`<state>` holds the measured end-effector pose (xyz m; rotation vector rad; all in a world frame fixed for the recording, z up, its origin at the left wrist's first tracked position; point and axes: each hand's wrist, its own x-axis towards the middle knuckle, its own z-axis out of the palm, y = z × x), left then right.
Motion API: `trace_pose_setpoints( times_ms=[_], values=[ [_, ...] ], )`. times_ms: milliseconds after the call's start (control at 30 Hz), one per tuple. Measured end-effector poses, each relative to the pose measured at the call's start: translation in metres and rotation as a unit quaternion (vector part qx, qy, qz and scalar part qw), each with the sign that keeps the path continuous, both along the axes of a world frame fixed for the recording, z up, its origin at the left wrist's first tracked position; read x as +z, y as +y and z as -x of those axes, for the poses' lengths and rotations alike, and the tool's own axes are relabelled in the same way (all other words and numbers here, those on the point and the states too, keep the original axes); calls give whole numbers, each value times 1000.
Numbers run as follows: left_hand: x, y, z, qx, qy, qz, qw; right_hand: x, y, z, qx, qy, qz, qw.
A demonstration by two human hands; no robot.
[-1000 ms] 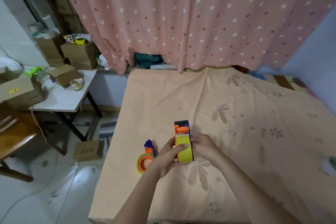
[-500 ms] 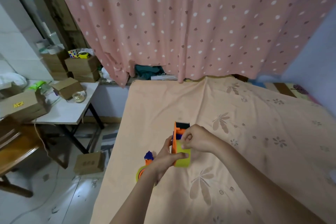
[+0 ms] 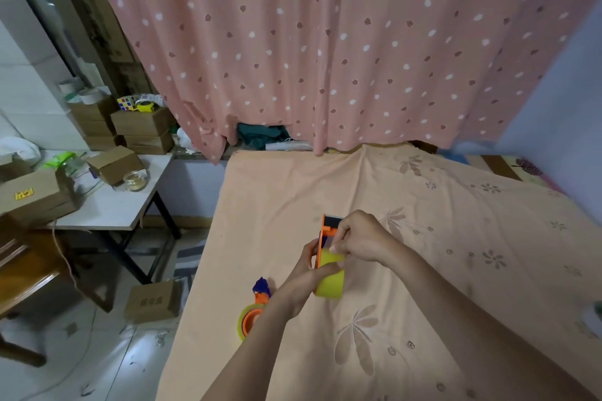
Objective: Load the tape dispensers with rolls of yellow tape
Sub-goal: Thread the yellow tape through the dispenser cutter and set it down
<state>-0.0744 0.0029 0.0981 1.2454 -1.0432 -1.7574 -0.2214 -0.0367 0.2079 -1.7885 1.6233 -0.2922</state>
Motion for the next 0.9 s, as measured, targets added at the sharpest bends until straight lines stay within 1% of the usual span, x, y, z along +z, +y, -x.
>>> trace_pose_setpoints(
  times_ms=[167,367,433,533,633,700,800,900],
  values=[
    [1,-5,-2,-17,-22,22,999,10,-15,10,-53,-42,7,998],
    [-2,-5,-3,-37,-8,29,999,16,-15,10,-59,-63,-18,996],
    [1,-7,-2,-31,-9,16,999,15,-12,6,-52,-69,-22,996],
    [5,-8,4,-28,-14,-11,999,16,-13,3,-25,-58,-22,998],
    [6,-9,7,-26,-23,-22,999,17,-19,5,-20,-38,-10,999],
    [5,-10,5,-20,-23,-19,999,15,-23,7,-29,-33,-1,999],
    [2,-11,2,-7,-23,-13,1000,13,-30,10,-67,-42,24,997],
    [-1,-11,-1,-11,-19,-6,1000,13,-36,13,-80,-27,41,996]
  ],
)
